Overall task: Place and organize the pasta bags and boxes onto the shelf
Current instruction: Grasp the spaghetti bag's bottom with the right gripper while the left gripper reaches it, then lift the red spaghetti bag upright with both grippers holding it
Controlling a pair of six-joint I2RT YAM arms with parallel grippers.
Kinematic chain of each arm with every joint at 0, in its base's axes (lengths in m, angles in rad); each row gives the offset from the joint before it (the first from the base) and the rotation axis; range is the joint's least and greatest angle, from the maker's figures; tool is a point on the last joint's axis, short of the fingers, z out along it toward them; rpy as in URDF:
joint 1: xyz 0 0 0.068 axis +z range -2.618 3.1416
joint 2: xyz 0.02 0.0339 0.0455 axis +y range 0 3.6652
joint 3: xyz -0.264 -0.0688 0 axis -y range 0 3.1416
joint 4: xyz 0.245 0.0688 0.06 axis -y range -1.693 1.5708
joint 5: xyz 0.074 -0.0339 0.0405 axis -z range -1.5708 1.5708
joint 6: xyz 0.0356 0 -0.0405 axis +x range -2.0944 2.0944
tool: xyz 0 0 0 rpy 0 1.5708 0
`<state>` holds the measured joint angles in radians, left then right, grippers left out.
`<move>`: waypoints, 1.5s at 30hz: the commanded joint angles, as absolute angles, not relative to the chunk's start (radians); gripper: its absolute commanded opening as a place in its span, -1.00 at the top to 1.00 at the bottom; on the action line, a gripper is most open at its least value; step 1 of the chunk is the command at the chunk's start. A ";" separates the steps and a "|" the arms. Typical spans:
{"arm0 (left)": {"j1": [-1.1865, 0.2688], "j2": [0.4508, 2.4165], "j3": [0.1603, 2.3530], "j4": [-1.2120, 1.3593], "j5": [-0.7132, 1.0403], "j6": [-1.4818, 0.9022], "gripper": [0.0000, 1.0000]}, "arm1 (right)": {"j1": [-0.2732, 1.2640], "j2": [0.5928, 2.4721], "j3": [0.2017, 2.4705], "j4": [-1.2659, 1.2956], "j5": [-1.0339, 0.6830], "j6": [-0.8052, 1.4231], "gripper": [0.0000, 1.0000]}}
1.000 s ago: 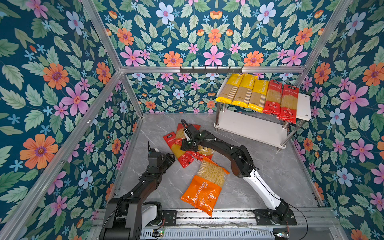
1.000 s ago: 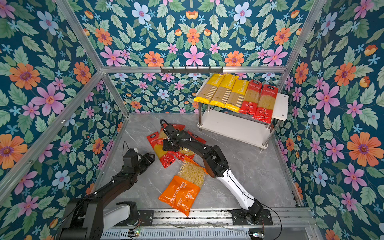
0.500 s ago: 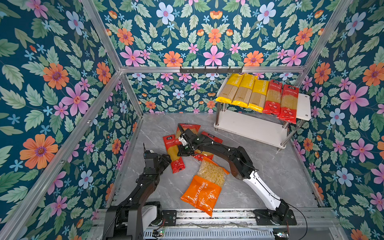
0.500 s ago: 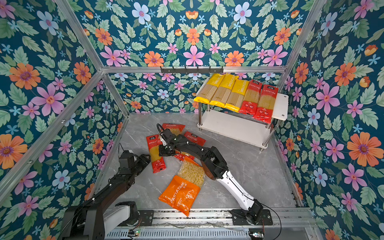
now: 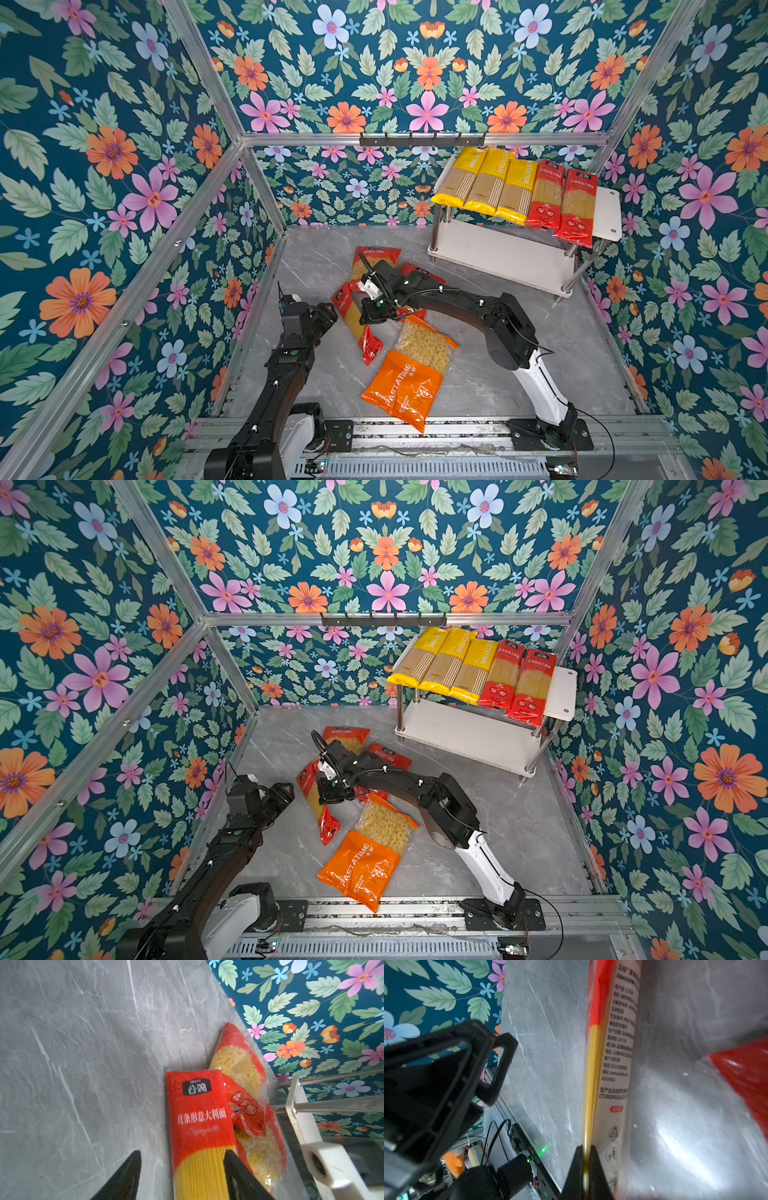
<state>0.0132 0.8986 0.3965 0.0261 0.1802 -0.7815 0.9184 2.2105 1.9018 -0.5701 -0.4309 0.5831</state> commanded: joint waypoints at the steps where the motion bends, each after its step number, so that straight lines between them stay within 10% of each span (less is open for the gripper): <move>1: 0.015 0.875 0.430 -0.021 0.184 -0.749 -0.32 | 0.916 2.092 1.805 -0.563 -0.350 0.499 1.00; 18: -0.325 1.023 0.374 0.303 0.267 -0.903 -0.33 | 0.788 1.597 0.965 -0.108 -0.503 0.901 0.85; 28: -0.500 1.161 0.272 0.531 0.236 -1.028 -0.31 | 0.650 1.580 0.958 -0.182 -0.628 0.777 0.23; 45: -0.650 1.287 0.159 0.748 0.167 -1.164 0.04 | 0.719 1.827 1.047 -0.096 -0.735 0.778 0.30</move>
<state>-0.6453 1.2713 0.1650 0.6640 0.1730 -1.1290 0.7113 1.8172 1.0515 -0.1467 -0.6827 0.7532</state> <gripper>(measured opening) 0.491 0.360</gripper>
